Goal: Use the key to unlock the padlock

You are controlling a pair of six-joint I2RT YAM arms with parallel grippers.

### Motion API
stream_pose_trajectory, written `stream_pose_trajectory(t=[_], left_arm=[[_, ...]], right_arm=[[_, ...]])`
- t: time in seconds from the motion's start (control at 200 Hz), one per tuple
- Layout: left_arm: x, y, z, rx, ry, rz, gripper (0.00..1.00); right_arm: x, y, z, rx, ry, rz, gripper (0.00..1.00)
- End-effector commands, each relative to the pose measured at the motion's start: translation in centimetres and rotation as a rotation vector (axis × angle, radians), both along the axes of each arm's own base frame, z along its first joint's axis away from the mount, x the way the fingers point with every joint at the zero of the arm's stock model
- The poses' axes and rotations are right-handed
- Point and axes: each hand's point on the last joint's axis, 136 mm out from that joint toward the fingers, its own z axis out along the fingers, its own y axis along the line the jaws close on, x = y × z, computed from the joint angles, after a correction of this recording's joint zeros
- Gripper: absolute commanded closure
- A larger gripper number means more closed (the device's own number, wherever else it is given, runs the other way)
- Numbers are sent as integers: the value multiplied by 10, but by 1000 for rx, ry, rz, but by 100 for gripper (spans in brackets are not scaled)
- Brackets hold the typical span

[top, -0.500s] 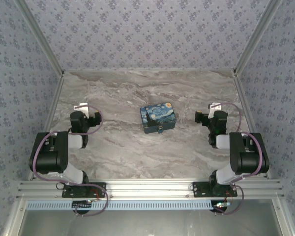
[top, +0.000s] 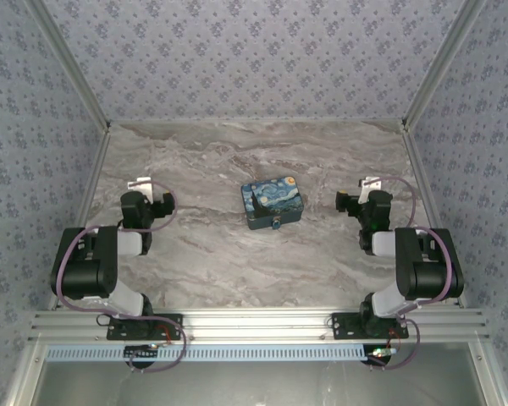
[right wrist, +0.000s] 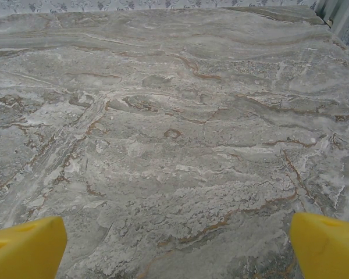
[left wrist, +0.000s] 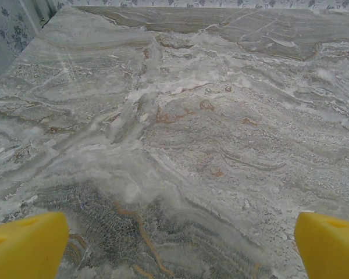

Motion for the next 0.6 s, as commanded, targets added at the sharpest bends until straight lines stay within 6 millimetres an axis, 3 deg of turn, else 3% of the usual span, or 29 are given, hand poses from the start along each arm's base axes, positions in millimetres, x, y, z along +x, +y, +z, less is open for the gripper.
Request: stream_pose_trajectory(t=[0.0, 0.325, 0.485, 0.595], left_arm=[[5, -1, 8, 3, -20, -3, 1], [2, 8, 13, -6, -34, 48, 0], [-6, 17, 51, 1, -42, 107, 0], [-8, 20, 94, -83, -116, 155, 0]], right_arm=[[2, 0, 3, -8, -12, 8, 0], [2, -3, 7, -6, -20, -9, 0], [-5, -15, 44, 2, -8, -82, 0], [-13, -9, 58, 35, 106, -66, 0]])
